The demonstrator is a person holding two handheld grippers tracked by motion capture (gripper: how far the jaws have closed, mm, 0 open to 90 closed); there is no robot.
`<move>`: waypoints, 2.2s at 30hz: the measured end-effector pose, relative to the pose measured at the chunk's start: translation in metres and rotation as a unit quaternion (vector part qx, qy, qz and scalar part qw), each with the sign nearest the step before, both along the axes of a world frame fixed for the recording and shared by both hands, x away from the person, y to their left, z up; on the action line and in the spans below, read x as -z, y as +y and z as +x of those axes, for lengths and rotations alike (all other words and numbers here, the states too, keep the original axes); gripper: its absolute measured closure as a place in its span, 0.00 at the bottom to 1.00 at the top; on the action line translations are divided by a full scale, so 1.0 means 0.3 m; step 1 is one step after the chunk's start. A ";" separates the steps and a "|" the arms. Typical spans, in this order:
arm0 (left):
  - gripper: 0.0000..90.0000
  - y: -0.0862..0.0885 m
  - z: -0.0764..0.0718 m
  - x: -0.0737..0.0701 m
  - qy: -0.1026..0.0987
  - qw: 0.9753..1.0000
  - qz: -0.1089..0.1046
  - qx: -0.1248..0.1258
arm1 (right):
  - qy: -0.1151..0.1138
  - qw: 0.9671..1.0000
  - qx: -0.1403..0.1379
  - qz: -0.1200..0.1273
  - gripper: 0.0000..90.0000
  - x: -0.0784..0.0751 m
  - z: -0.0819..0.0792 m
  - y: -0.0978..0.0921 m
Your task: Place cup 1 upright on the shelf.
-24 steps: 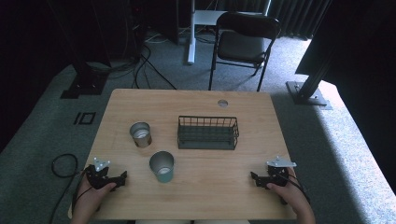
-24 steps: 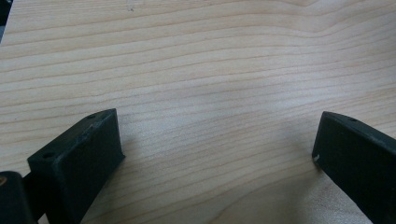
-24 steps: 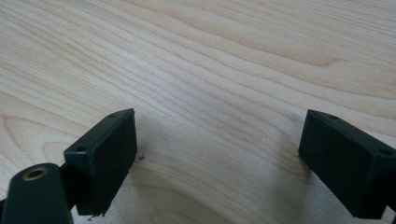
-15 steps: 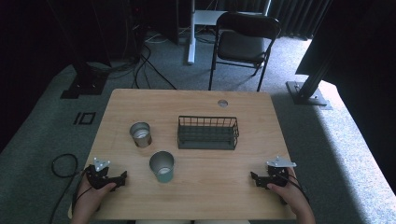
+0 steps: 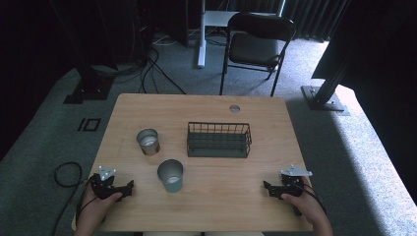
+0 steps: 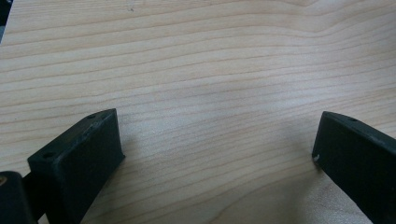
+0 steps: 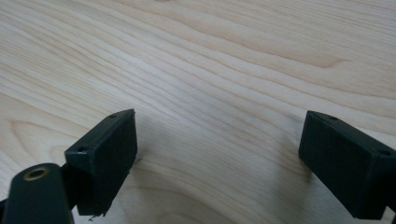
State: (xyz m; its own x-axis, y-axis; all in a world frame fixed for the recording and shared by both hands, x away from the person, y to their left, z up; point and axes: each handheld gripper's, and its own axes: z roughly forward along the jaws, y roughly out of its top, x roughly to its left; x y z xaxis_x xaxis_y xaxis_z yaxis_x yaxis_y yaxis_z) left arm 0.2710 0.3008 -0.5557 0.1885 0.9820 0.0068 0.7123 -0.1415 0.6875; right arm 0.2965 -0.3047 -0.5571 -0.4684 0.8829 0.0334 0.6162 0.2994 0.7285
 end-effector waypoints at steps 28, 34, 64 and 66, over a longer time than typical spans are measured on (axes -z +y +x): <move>0.02 0.000 0.000 0.000 0.000 1.000 0.000 0.000 | -0.030 0.997 -0.075 0.020 0.14 -0.066 0.033 0.154; 0.02 0.000 0.000 0.000 0.000 1.000 0.000 0.000 | -0.033 0.995 -0.095 0.027 0.14 -0.076 0.042 0.201; 0.02 0.000 0.000 0.000 0.000 1.000 0.000 0.000 | -0.045 0.977 -0.201 0.057 0.14 -0.097 0.050 0.440; 0.02 0.000 0.000 0.000 0.000 1.000 0.000 0.000 | -0.046 0.975 -0.207 0.059 0.14 -0.100 0.050 0.457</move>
State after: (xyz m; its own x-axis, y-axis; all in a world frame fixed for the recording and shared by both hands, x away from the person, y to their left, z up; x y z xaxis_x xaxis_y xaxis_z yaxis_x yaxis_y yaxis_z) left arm 0.2710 0.3009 -0.5557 0.1887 0.9820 0.0066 0.7124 -0.1415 0.6874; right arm 0.3114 -0.1674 -0.5271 -0.7901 0.6096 0.0636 0.3901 0.4202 0.8193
